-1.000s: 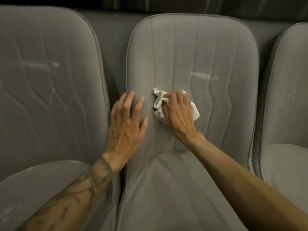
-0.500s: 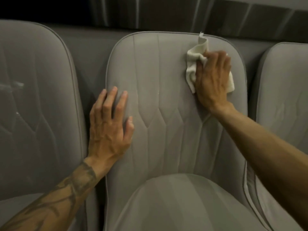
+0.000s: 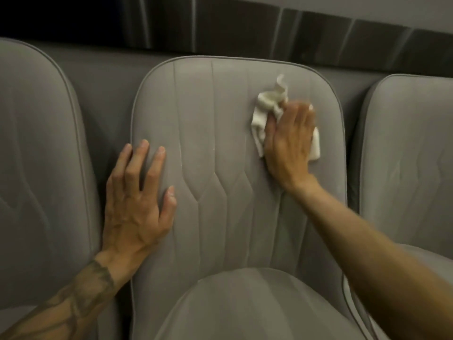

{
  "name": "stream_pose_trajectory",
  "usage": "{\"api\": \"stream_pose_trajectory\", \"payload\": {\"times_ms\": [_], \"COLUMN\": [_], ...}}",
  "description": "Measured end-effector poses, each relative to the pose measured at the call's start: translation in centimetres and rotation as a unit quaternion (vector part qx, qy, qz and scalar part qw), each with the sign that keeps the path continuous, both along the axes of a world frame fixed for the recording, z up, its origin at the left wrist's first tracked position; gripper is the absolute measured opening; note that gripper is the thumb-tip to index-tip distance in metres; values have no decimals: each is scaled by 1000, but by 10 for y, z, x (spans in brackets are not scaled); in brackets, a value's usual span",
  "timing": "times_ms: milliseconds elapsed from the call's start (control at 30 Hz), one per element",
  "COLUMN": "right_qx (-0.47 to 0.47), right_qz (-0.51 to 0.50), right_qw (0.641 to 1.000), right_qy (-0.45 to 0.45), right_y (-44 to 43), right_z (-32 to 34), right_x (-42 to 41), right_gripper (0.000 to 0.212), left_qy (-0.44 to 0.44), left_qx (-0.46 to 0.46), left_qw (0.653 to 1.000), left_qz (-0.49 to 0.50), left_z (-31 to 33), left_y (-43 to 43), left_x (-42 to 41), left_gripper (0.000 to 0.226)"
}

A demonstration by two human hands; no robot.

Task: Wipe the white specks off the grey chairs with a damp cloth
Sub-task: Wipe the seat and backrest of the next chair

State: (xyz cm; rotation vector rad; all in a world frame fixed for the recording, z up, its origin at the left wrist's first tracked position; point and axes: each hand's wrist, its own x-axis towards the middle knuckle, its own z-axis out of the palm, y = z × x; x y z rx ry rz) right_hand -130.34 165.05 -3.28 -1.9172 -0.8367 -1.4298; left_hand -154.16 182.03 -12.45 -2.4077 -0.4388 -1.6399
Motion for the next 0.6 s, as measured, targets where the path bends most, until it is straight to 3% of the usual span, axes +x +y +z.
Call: {"api": "stream_pose_trajectory", "payload": {"times_ms": [100,167,300,400,500,600], "right_qx": [-132,-207,-102,-48,-116,-158], "right_qz": [56,61,-20,-59,-32,-25], "right_qw": [989,973,992,997,993,987], "right_qy": [-28,-77,-69,-12,-6,-30], "right_y": [-19,-34,-31,-31,-47,-54], "right_z": [-37,-18,48,28,-19,2], "right_x": [-16,-4,26,17,-3,7], "right_gripper": [23,22,23,28,23,23], "left_qy": [7,10,9,8,6,8], "left_qx": [-2,-3,-1,5,-1,-2], "left_qw": [1000,1000,1000,1000,1000,1000], "left_qz": [2,8,12,8,5,-1], "left_z": [2,3,3,2,2,4], "left_y": [0,-1,-1,0,-2,-2], "left_x": [-2,-3,-2,-1,-2,-2], "left_gripper": [63,64,63,63,63,62]}}
